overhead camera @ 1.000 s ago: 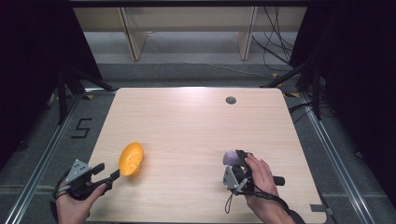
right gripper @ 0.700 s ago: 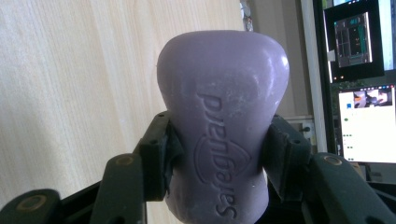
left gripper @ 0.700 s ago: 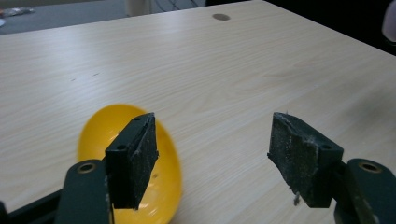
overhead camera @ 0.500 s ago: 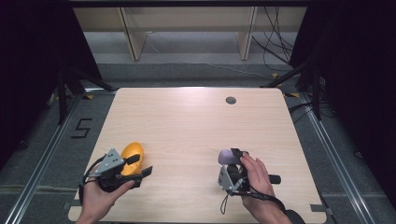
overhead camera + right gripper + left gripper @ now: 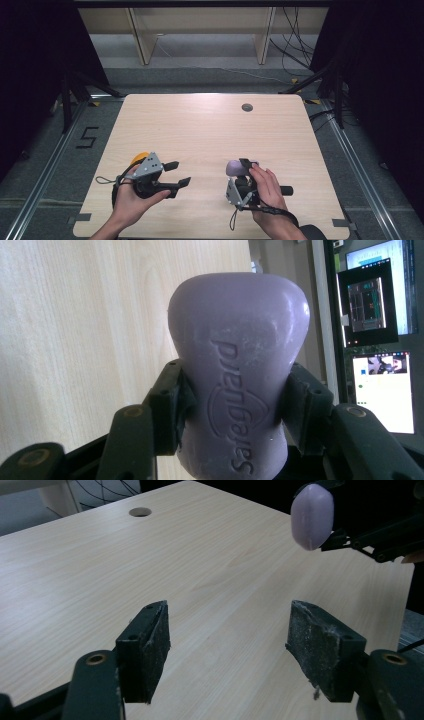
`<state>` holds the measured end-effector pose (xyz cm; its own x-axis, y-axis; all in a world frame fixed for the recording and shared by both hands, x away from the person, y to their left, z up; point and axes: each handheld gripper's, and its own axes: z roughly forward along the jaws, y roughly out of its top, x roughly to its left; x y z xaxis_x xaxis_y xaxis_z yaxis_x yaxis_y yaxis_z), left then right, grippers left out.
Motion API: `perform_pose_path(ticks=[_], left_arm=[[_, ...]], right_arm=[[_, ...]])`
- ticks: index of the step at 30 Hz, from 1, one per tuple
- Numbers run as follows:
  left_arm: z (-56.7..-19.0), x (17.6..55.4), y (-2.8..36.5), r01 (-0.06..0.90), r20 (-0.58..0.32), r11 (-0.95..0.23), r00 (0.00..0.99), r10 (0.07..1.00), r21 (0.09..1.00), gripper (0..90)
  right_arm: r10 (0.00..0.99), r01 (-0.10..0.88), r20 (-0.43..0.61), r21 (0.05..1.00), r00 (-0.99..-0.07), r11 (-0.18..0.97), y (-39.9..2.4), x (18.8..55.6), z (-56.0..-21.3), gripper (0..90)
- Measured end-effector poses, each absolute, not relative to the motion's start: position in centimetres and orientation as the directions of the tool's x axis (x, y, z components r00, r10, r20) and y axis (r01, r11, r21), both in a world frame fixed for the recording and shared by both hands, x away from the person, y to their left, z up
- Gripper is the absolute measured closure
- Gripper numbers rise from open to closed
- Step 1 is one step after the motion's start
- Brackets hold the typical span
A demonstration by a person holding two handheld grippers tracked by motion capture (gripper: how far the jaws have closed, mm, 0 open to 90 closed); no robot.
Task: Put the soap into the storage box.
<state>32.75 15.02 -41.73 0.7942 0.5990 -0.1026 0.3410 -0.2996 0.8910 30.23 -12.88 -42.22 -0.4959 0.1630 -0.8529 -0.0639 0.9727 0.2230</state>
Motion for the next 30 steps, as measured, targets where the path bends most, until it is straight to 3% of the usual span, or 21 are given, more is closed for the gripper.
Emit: perform_pose_path(ticks=[9, 18, 19, 21, 22, 26, 27, 30], left_arm=[[-40.9, 33.4, 11.9, 0.313, -0.091, -0.333, 0.836, 0.541, 0.890, 33.4], [-40.3, 34.1, 9.1, 0.337, -0.173, -0.287, 0.863, 0.474, 0.897, 33.7], [-40.3, 34.2, 8.7, 0.350, -0.191, -0.280, 0.863, 0.468, 0.894, 33.9], [-40.4, 34.3, 8.2, 0.341, -0.177, -0.289, 0.864, 0.471, 0.895, 35.0], [-40.4, 34.2, 7.9, 0.346, -0.182, -0.288, 0.862, 0.473, 0.893, 35.4], [-40.4, 34.6, 6.9, 0.343, -0.184, -0.292, 0.870, 0.458, 0.893, 36.5], [-40.5, 34.8, 6.6, 0.350, -0.196, -0.284, 0.869, 0.454, 0.892, 36.8], [-40.5, 35.0, 6.3, 0.359, -0.210, -0.279, 0.868, 0.449, 0.891, 37.4]], right_arm=[[0.135, -0.108, -0.857, 0.216, -0.498, 0.970, -12.4, 30.4, -42.3, 50.3], [0.158, -0.081, -0.855, 0.226, -0.494, 0.971, -12.0, 30.1, -42.3, 50.3], [0.091, -0.138, -0.873, 0.177, -0.478, 0.974, -12.0, 30.4, -42.0, 50.3], [0.105, -0.129, -0.869, 0.189, -0.483, 0.974, -11.9, 30.3, -42.1, 50.3], [0.157, -0.105, -0.858, 0.237, -0.489, 0.966, -11.7, 30.0, -42.3, 50.3], [0.165, -0.105, -0.853, 0.247, -0.495, 0.963, -11.6, 30.0, -42.3, 50.3], [0.105, -0.152, -0.870, 0.201, -0.481, 0.968, -11.7, 30.4, -42.2, 50.3], [0.098, -0.154, -0.871, 0.194, -0.481, 0.969, -11.7, 30.3, -42.0, 50.3]])
